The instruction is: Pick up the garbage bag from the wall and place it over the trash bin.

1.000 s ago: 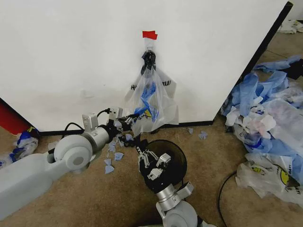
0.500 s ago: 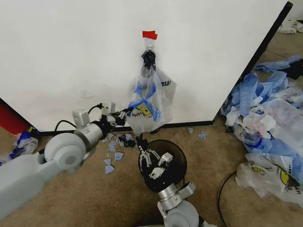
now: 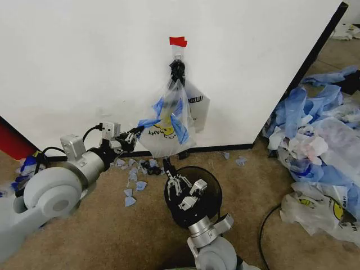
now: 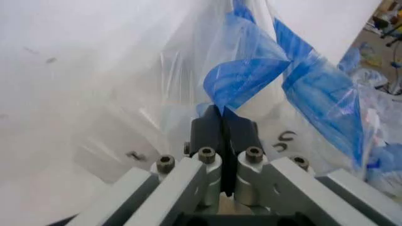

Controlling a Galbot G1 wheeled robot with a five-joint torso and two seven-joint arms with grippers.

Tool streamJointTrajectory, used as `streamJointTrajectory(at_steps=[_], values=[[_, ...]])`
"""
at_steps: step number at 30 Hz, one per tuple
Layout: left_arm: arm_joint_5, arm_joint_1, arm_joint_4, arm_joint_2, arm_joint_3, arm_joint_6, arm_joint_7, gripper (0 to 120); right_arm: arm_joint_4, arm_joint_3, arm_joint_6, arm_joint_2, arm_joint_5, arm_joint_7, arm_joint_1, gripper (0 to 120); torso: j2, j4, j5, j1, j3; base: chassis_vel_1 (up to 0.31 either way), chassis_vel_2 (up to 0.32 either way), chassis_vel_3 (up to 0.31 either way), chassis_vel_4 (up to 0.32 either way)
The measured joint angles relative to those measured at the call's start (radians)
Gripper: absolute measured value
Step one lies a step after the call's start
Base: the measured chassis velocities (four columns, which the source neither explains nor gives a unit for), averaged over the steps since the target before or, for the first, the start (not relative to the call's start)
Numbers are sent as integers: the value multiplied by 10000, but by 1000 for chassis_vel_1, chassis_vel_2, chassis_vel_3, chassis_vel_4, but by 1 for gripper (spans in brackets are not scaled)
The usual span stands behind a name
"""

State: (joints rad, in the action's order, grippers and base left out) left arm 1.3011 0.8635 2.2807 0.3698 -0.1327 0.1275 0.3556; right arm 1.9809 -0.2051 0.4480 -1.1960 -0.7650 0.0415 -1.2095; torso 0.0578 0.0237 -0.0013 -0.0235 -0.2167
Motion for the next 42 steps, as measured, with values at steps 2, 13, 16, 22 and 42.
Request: streamJointTrajectory(at_steps=[2, 13, 16, 22, 42], values=[[-53, -64, 0, 68, -5, -3, 86, 0, 44, 73, 4, 40, -8, 1, -54, 0, 0, 0, 1, 0, 0, 0, 0, 0, 0], [-251, -182, -58, 515, -50, 26, 492, 0, 238, 681, 148, 216, -16, 23, -459, 0, 0, -1, 1, 0, 0, 0, 0, 0, 0], [-342, -96, -17, 580, -81, 44, 551, 0, 267, 741, 165, 224, 1, 28, -533, 0, 0, 0, 2, 0, 0, 0, 0, 0, 0], [-549, 219, 126, 795, -246, 90, 708, 0, 327, 824, 210, 250, 94, 58, -703, 0, 0, 0, 1, 0, 0, 0, 0, 0, 0], [-696, 715, 118, 903, -549, 126, 724, 0, 484, 588, 31, 720, 420, 479, -657, 25, 0, -1, 2, 0, 0, 0, 0, 0, 0]])
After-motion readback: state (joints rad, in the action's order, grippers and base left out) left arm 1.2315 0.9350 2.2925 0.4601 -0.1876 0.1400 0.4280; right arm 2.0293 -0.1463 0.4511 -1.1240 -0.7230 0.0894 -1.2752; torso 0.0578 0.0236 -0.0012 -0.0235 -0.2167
